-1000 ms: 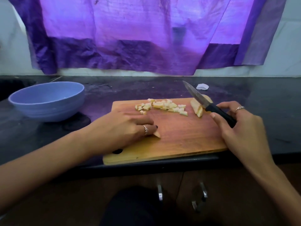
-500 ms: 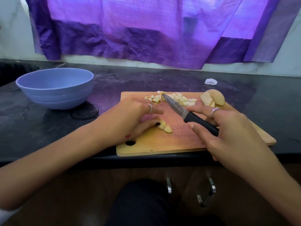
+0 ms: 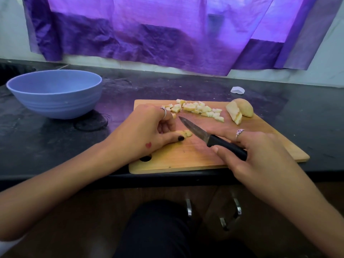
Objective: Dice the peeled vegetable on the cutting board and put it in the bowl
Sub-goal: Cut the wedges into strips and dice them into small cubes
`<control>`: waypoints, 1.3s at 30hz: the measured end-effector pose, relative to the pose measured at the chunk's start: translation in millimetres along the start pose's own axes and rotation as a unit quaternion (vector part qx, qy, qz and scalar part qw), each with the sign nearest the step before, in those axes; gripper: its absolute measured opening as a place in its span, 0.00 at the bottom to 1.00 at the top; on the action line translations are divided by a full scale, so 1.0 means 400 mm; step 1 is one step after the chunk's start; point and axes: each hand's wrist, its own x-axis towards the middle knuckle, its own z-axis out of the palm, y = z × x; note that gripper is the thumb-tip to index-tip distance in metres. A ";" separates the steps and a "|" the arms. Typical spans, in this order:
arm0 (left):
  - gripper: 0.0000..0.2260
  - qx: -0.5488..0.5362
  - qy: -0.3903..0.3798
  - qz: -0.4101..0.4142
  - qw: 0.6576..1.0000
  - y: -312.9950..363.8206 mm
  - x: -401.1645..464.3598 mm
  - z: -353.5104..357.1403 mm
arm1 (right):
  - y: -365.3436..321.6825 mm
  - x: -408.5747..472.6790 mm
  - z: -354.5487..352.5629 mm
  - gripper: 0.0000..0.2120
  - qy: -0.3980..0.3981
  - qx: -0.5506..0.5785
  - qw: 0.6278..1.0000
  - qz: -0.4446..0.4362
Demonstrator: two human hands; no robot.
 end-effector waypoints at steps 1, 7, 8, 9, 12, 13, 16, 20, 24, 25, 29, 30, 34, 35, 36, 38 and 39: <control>0.08 -0.002 0.001 -0.006 1.000 0.003 -0.002 0.000 | -0.004 0.004 0.001 0.13 -0.005 -0.006 1.000 -0.001; 0.06 -0.020 -0.006 -0.029 0.999 0.012 -0.019 -0.013 | -0.017 0.036 0.008 0.12 -0.012 -0.056 0.998 -0.017; 0.06 -0.029 -0.002 -0.033 0.999 0.013 -0.022 -0.012 | -0.017 0.046 0.011 0.14 -0.015 -0.069 0.997 -0.017; 0.06 -0.034 0.000 -0.036 0.999 0.015 -0.024 -0.010 | -0.022 0.053 0.012 0.14 -0.020 -0.076 0.997 -0.019; 0.04 -0.038 0.004 -0.041 0.998 0.022 -0.024 -0.007 | -0.038 0.072 0.014 0.05 -0.024 -0.082 0.996 -0.028; 0.03 -0.041 0.004 -0.044 0.998 0.025 -0.022 -0.008 | -0.039 0.076 0.013 0.10 -0.018 -0.078 0.996 -0.041; 0.05 -0.049 0.006 -0.053 0.997 0.032 -0.021 -0.009 | -0.036 0.078 0.013 0.21 -0.021 -0.070 0.996 -0.056; 0.12 -0.047 0.012 -0.050 0.998 0.037 -0.025 -0.008 | 0.001 0.054 0.005 0.10 -0.064 -0.100 0.990 -0.075; 0.07 -0.016 0.031 -0.066 0.997 0.026 -0.026 0.005 | 0.024 0.001 -0.023 0.18 -0.067 -0.098 0.991 -0.068; 0.08 -0.012 0.036 -0.069 0.997 0.025 -0.026 0.008 | 0.035 -0.006 -0.025 0.18 -0.043 -0.096 0.992 -0.076; 0.09 -0.024 0.042 -0.069 0.996 0.029 -0.028 0.008 | 0.043 0.007 -0.004 0.13 0.057 -0.087 0.991 -0.080; 0.09 -0.032 0.044 -0.067 0.996 0.031 -0.030 0.007 | 0.035 0.014 0.004 0.14 0.060 -0.082 0.992 -0.081; 0.12 -0.063 0.052 -0.056 0.995 0.042 -0.035 0.001 | 0.020 0.037 0.031 0.15 0.012 -0.079 0.993 -0.085; 0.14 -0.065 0.053 -0.056 0.995 0.041 -0.035 0.001 | 0.020 0.045 0.035 0.16 0.014 -0.079 0.992 -0.093; 0.14 -0.064 0.053 -0.056 0.995 0.038 -0.034 0.002 | 0.020 0.053 0.039 0.17 0.022 -0.079 0.992 -0.099; 0.10 -0.063 0.051 -0.059 0.995 0.033 -0.033 0.006 | 0.021 0.063 0.044 0.17 0.037 -0.077 0.991 -0.108; 0.07 -0.066 0.052 -0.061 0.995 0.030 -0.032 0.008 | 0.020 0.066 0.044 0.16 0.044 -0.073 0.990 -0.109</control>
